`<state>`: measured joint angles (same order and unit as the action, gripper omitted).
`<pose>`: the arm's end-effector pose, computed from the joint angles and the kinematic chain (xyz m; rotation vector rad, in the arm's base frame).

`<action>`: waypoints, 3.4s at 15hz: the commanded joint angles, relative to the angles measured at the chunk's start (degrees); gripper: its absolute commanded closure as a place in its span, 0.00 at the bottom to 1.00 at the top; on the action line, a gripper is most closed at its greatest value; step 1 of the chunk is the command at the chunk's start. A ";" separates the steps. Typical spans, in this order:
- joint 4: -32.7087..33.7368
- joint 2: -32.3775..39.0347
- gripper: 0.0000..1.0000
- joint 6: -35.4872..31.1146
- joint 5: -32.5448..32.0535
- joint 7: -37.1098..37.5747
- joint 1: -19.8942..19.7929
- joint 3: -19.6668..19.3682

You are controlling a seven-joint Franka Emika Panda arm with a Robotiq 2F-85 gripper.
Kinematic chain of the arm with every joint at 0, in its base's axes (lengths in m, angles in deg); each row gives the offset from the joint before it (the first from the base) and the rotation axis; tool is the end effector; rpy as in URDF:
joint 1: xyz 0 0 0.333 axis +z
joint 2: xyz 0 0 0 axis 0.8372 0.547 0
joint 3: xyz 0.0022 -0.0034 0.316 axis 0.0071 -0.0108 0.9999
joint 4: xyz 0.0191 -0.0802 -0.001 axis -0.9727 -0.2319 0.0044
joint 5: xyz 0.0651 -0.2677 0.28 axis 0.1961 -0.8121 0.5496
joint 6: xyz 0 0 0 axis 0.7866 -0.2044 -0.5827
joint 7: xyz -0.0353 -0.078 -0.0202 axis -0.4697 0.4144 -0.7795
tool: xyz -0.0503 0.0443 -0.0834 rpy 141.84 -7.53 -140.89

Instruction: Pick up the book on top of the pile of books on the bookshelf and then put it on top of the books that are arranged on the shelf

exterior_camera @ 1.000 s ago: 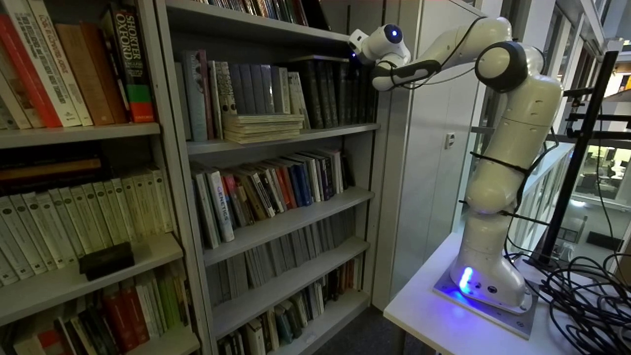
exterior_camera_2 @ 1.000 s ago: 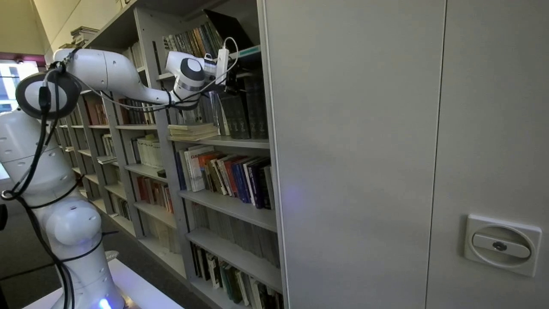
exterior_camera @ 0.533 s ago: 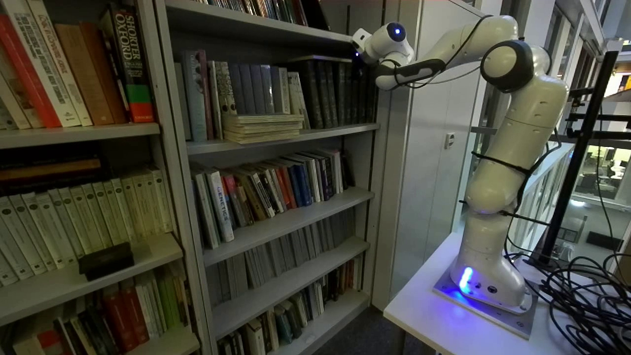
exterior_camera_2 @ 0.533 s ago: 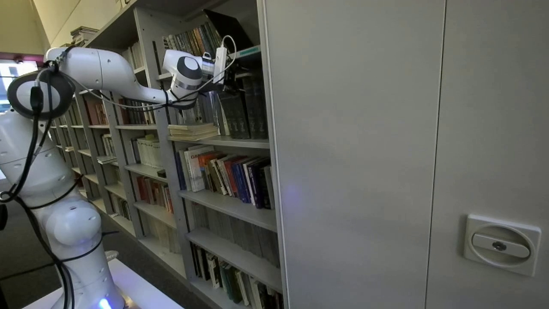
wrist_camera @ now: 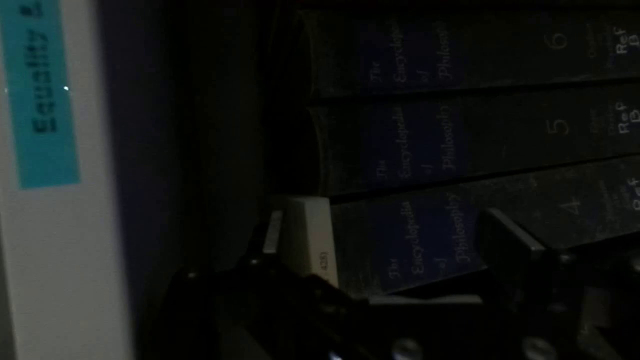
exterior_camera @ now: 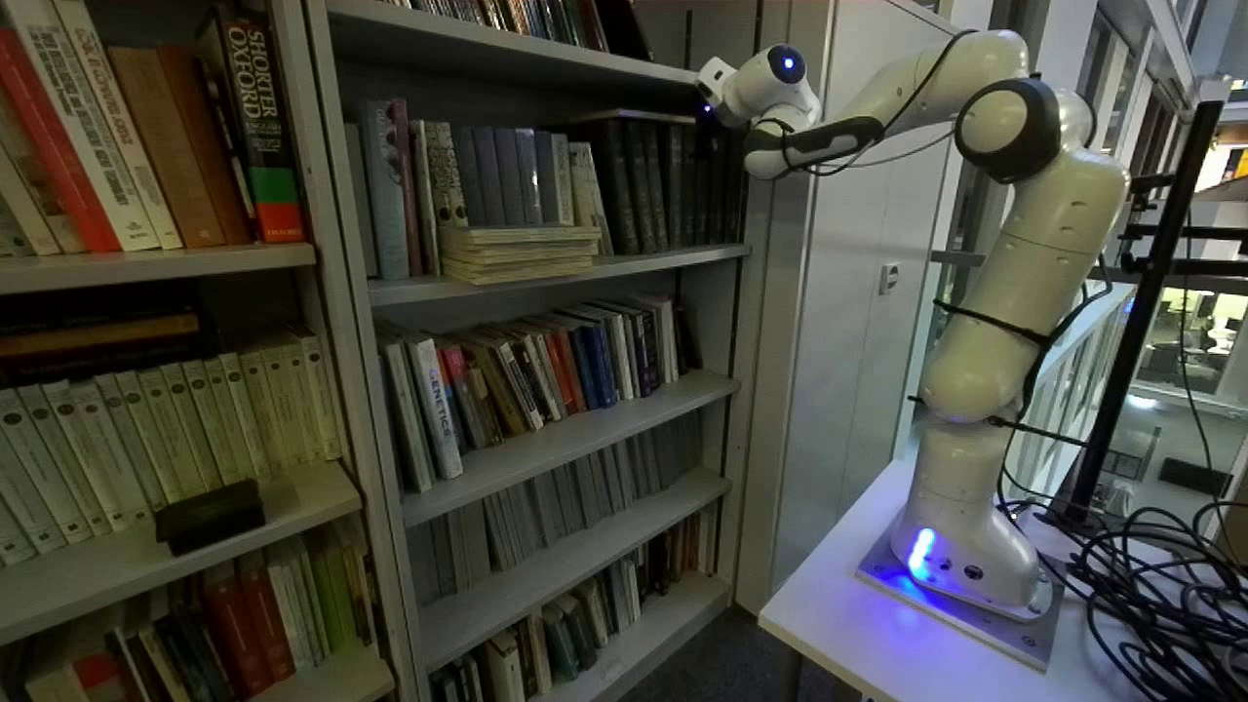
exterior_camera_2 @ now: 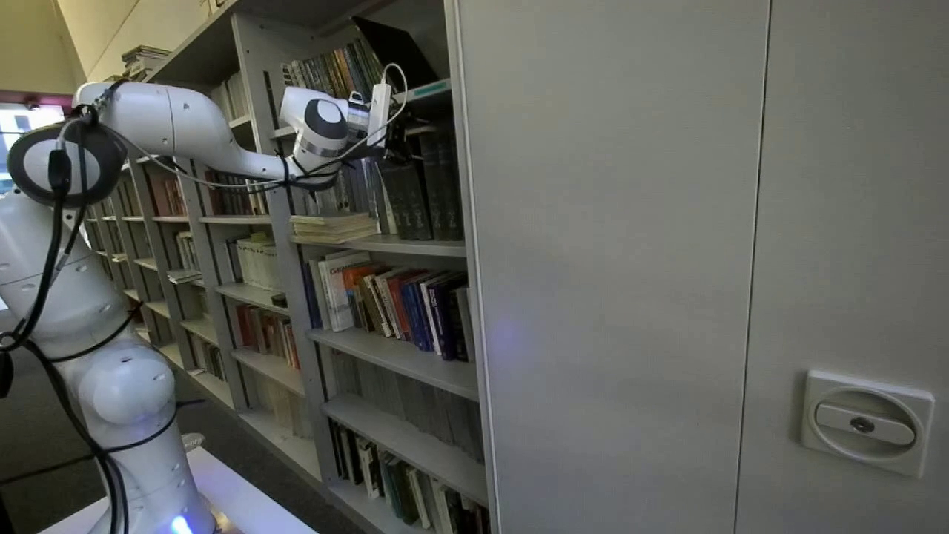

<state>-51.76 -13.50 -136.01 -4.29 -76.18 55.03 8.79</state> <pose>0.5228 -0.0863 0.7381 1.5738 1.0641 0.8301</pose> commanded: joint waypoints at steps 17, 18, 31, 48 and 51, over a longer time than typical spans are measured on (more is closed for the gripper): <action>-13.52 -10.14 0.00 -8.43 7.48 -3.59 3.70 -1.27; -12.96 -9.86 0.00 -8.47 7.36 -3.53 3.45 -0.93; -7.36 -6.32 0.92 -7.66 3.32 0.21 -2.04 4.16; -2.72 -3.78 1.00 -7.36 -1.26 5.01 -8.84 10.73; -2.64 -3.40 1.00 -7.30 -1.33 5.24 -9.61 11.87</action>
<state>-56.63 -18.28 -142.67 -2.98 -73.79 47.70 18.84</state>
